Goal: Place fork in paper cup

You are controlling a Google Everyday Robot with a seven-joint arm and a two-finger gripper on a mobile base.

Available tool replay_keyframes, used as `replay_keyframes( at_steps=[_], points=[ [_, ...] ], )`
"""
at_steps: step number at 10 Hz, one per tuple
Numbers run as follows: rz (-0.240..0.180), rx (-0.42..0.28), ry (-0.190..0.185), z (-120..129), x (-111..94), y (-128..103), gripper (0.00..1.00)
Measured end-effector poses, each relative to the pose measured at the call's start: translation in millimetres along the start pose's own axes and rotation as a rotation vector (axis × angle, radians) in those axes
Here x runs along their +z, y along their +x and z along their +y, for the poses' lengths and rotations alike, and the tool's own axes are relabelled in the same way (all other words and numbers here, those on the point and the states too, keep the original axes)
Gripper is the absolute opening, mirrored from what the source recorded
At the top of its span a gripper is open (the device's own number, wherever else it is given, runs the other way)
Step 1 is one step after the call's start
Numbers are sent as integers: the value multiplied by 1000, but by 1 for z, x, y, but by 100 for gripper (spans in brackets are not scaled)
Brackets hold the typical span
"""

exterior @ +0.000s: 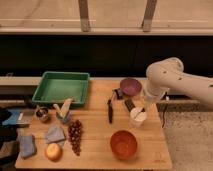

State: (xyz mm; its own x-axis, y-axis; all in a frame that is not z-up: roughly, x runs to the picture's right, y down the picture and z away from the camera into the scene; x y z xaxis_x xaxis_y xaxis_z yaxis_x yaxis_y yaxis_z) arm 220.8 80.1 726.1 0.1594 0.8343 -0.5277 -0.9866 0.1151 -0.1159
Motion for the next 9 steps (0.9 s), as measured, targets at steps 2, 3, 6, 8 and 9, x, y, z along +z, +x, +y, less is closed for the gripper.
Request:
replay_keyframes(
  at_steps=[2,3,6,8,9],
  points=[
    [5,-5,-13,2,7,-1,0],
    [7,-7,-19,2,11,-1,0],
    [15,-9,-43,4,23,0,0],
    [24,-9,-63,5,32,1,0],
    [26,-9,-70,6,36,1,0]
  ],
)
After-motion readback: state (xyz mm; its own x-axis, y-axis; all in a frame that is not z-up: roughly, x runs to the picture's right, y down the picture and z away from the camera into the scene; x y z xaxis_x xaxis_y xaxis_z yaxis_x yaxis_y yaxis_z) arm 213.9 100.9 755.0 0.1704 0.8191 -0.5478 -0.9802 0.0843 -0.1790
